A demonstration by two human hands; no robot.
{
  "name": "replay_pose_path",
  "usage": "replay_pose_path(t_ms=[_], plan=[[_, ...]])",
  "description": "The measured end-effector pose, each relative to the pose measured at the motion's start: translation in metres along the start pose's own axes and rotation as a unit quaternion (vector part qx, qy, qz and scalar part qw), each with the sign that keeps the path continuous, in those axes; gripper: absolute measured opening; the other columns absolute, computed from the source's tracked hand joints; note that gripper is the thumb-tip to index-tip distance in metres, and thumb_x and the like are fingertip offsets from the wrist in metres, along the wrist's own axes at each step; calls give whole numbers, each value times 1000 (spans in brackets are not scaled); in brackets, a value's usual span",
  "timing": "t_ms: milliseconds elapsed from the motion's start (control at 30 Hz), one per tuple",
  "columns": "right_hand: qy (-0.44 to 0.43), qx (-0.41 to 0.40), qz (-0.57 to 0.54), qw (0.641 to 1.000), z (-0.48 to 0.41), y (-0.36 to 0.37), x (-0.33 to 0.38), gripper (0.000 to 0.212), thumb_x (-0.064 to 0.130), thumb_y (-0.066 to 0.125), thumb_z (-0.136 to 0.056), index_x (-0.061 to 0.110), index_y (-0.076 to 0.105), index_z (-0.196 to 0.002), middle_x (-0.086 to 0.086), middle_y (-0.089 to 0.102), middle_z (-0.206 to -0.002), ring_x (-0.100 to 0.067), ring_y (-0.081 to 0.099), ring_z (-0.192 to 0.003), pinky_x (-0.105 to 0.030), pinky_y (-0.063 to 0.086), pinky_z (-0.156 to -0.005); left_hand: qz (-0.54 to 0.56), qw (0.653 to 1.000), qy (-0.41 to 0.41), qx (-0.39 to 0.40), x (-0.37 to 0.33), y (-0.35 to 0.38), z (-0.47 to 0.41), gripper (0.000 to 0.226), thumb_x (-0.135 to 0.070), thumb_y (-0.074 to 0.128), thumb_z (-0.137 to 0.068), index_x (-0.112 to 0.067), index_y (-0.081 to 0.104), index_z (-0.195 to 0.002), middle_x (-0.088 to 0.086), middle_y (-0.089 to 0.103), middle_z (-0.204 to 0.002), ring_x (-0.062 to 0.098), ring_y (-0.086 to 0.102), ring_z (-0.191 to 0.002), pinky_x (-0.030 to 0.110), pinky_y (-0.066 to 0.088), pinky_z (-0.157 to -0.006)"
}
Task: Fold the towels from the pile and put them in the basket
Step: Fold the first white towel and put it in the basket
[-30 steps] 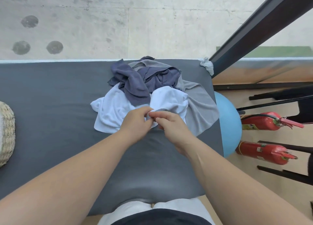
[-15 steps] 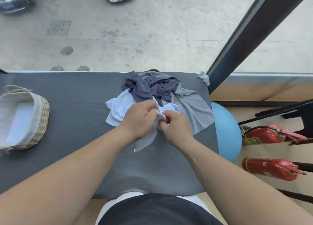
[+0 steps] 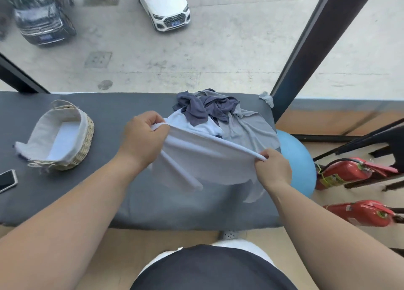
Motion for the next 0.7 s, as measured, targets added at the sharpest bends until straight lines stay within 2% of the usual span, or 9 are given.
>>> replay_pose_path(t_ms=[67,167,300,400,467,567,633,700], plan=[[-28,-8,11,1000,17,1,-4,13,19,53,-87,23,65,-83,2,62,-75,-18,53,-68,-33,45,-60,-15,1000,-12,5,24,-15,6,14,-24,59,-83,-14,62,-73,5,65,-76,25,57,-76,30,41,-60],[-48,-31,47,997,49,12,-3,13,19,54,-89,24,65,-83,1,63,-74,-23,56,-70,-37,49,-62,-28,999,-34,32,72,-34,24,19,-26,62,-88,-13,61,-75,3,63,-73,22,54,-71,31,40,-59],[-11,-58,175,983,100,25,-17,13,16,50,-92,21,62,-88,-3,58,-80,-29,51,-73,-34,38,-60,-25,998,-61,16,140,-68,52,26,-31,59,-93,-11,59,-77,1,57,-70,20,49,-66,31,38,-58],[7,-64,209,976,138,31,-29,14,17,49,-92,17,60,-84,-5,54,-76,-31,47,-71,-34,34,-60,-20,996,-84,13,183,-94,71,27,-32,59,-93,-11,59,-77,1,56,-70,22,50,-67,32,38,-58],[-9,-42,185,982,159,40,-28,14,17,47,-93,16,56,-82,-7,54,-74,-33,46,-72,-36,34,-60,-30,994,-104,-1,206,-107,79,29,-32,58,-93,-8,58,-75,3,56,-70,25,50,-70,34,36,-60],[-51,17,113,992,182,59,-24,12,17,43,-96,18,54,-92,-7,56,-73,-36,53,-74,-41,42,-62,-67,988,-137,-10,237,-117,89,37,-31,54,-94,-3,49,-70,8,47,-65,29,41,-68,36,31,-56],[-64,53,112,990,192,70,-21,9,23,44,-99,19,52,-100,-7,58,-77,-35,55,-76,-40,42,-63,-119,979,-160,31,256,-117,95,38,-31,51,-94,-5,47,-67,10,49,-64,33,45,-70,37,32,-57],[-72,105,154,980,197,80,-20,17,30,54,-97,20,51,-110,-6,58,-86,-32,54,-82,-37,40,-66,-159,969,-174,77,273,-114,102,39,-34,49,-93,-2,52,-72,14,57,-70,36,53,-75,36,37,-60]])
Point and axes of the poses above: each hand's wrist, its own z-axis away from the middle knuckle, its own y-axis out of the palm, x = y × z, the point moved 3 cm from there along -z, towards the middle knuckle
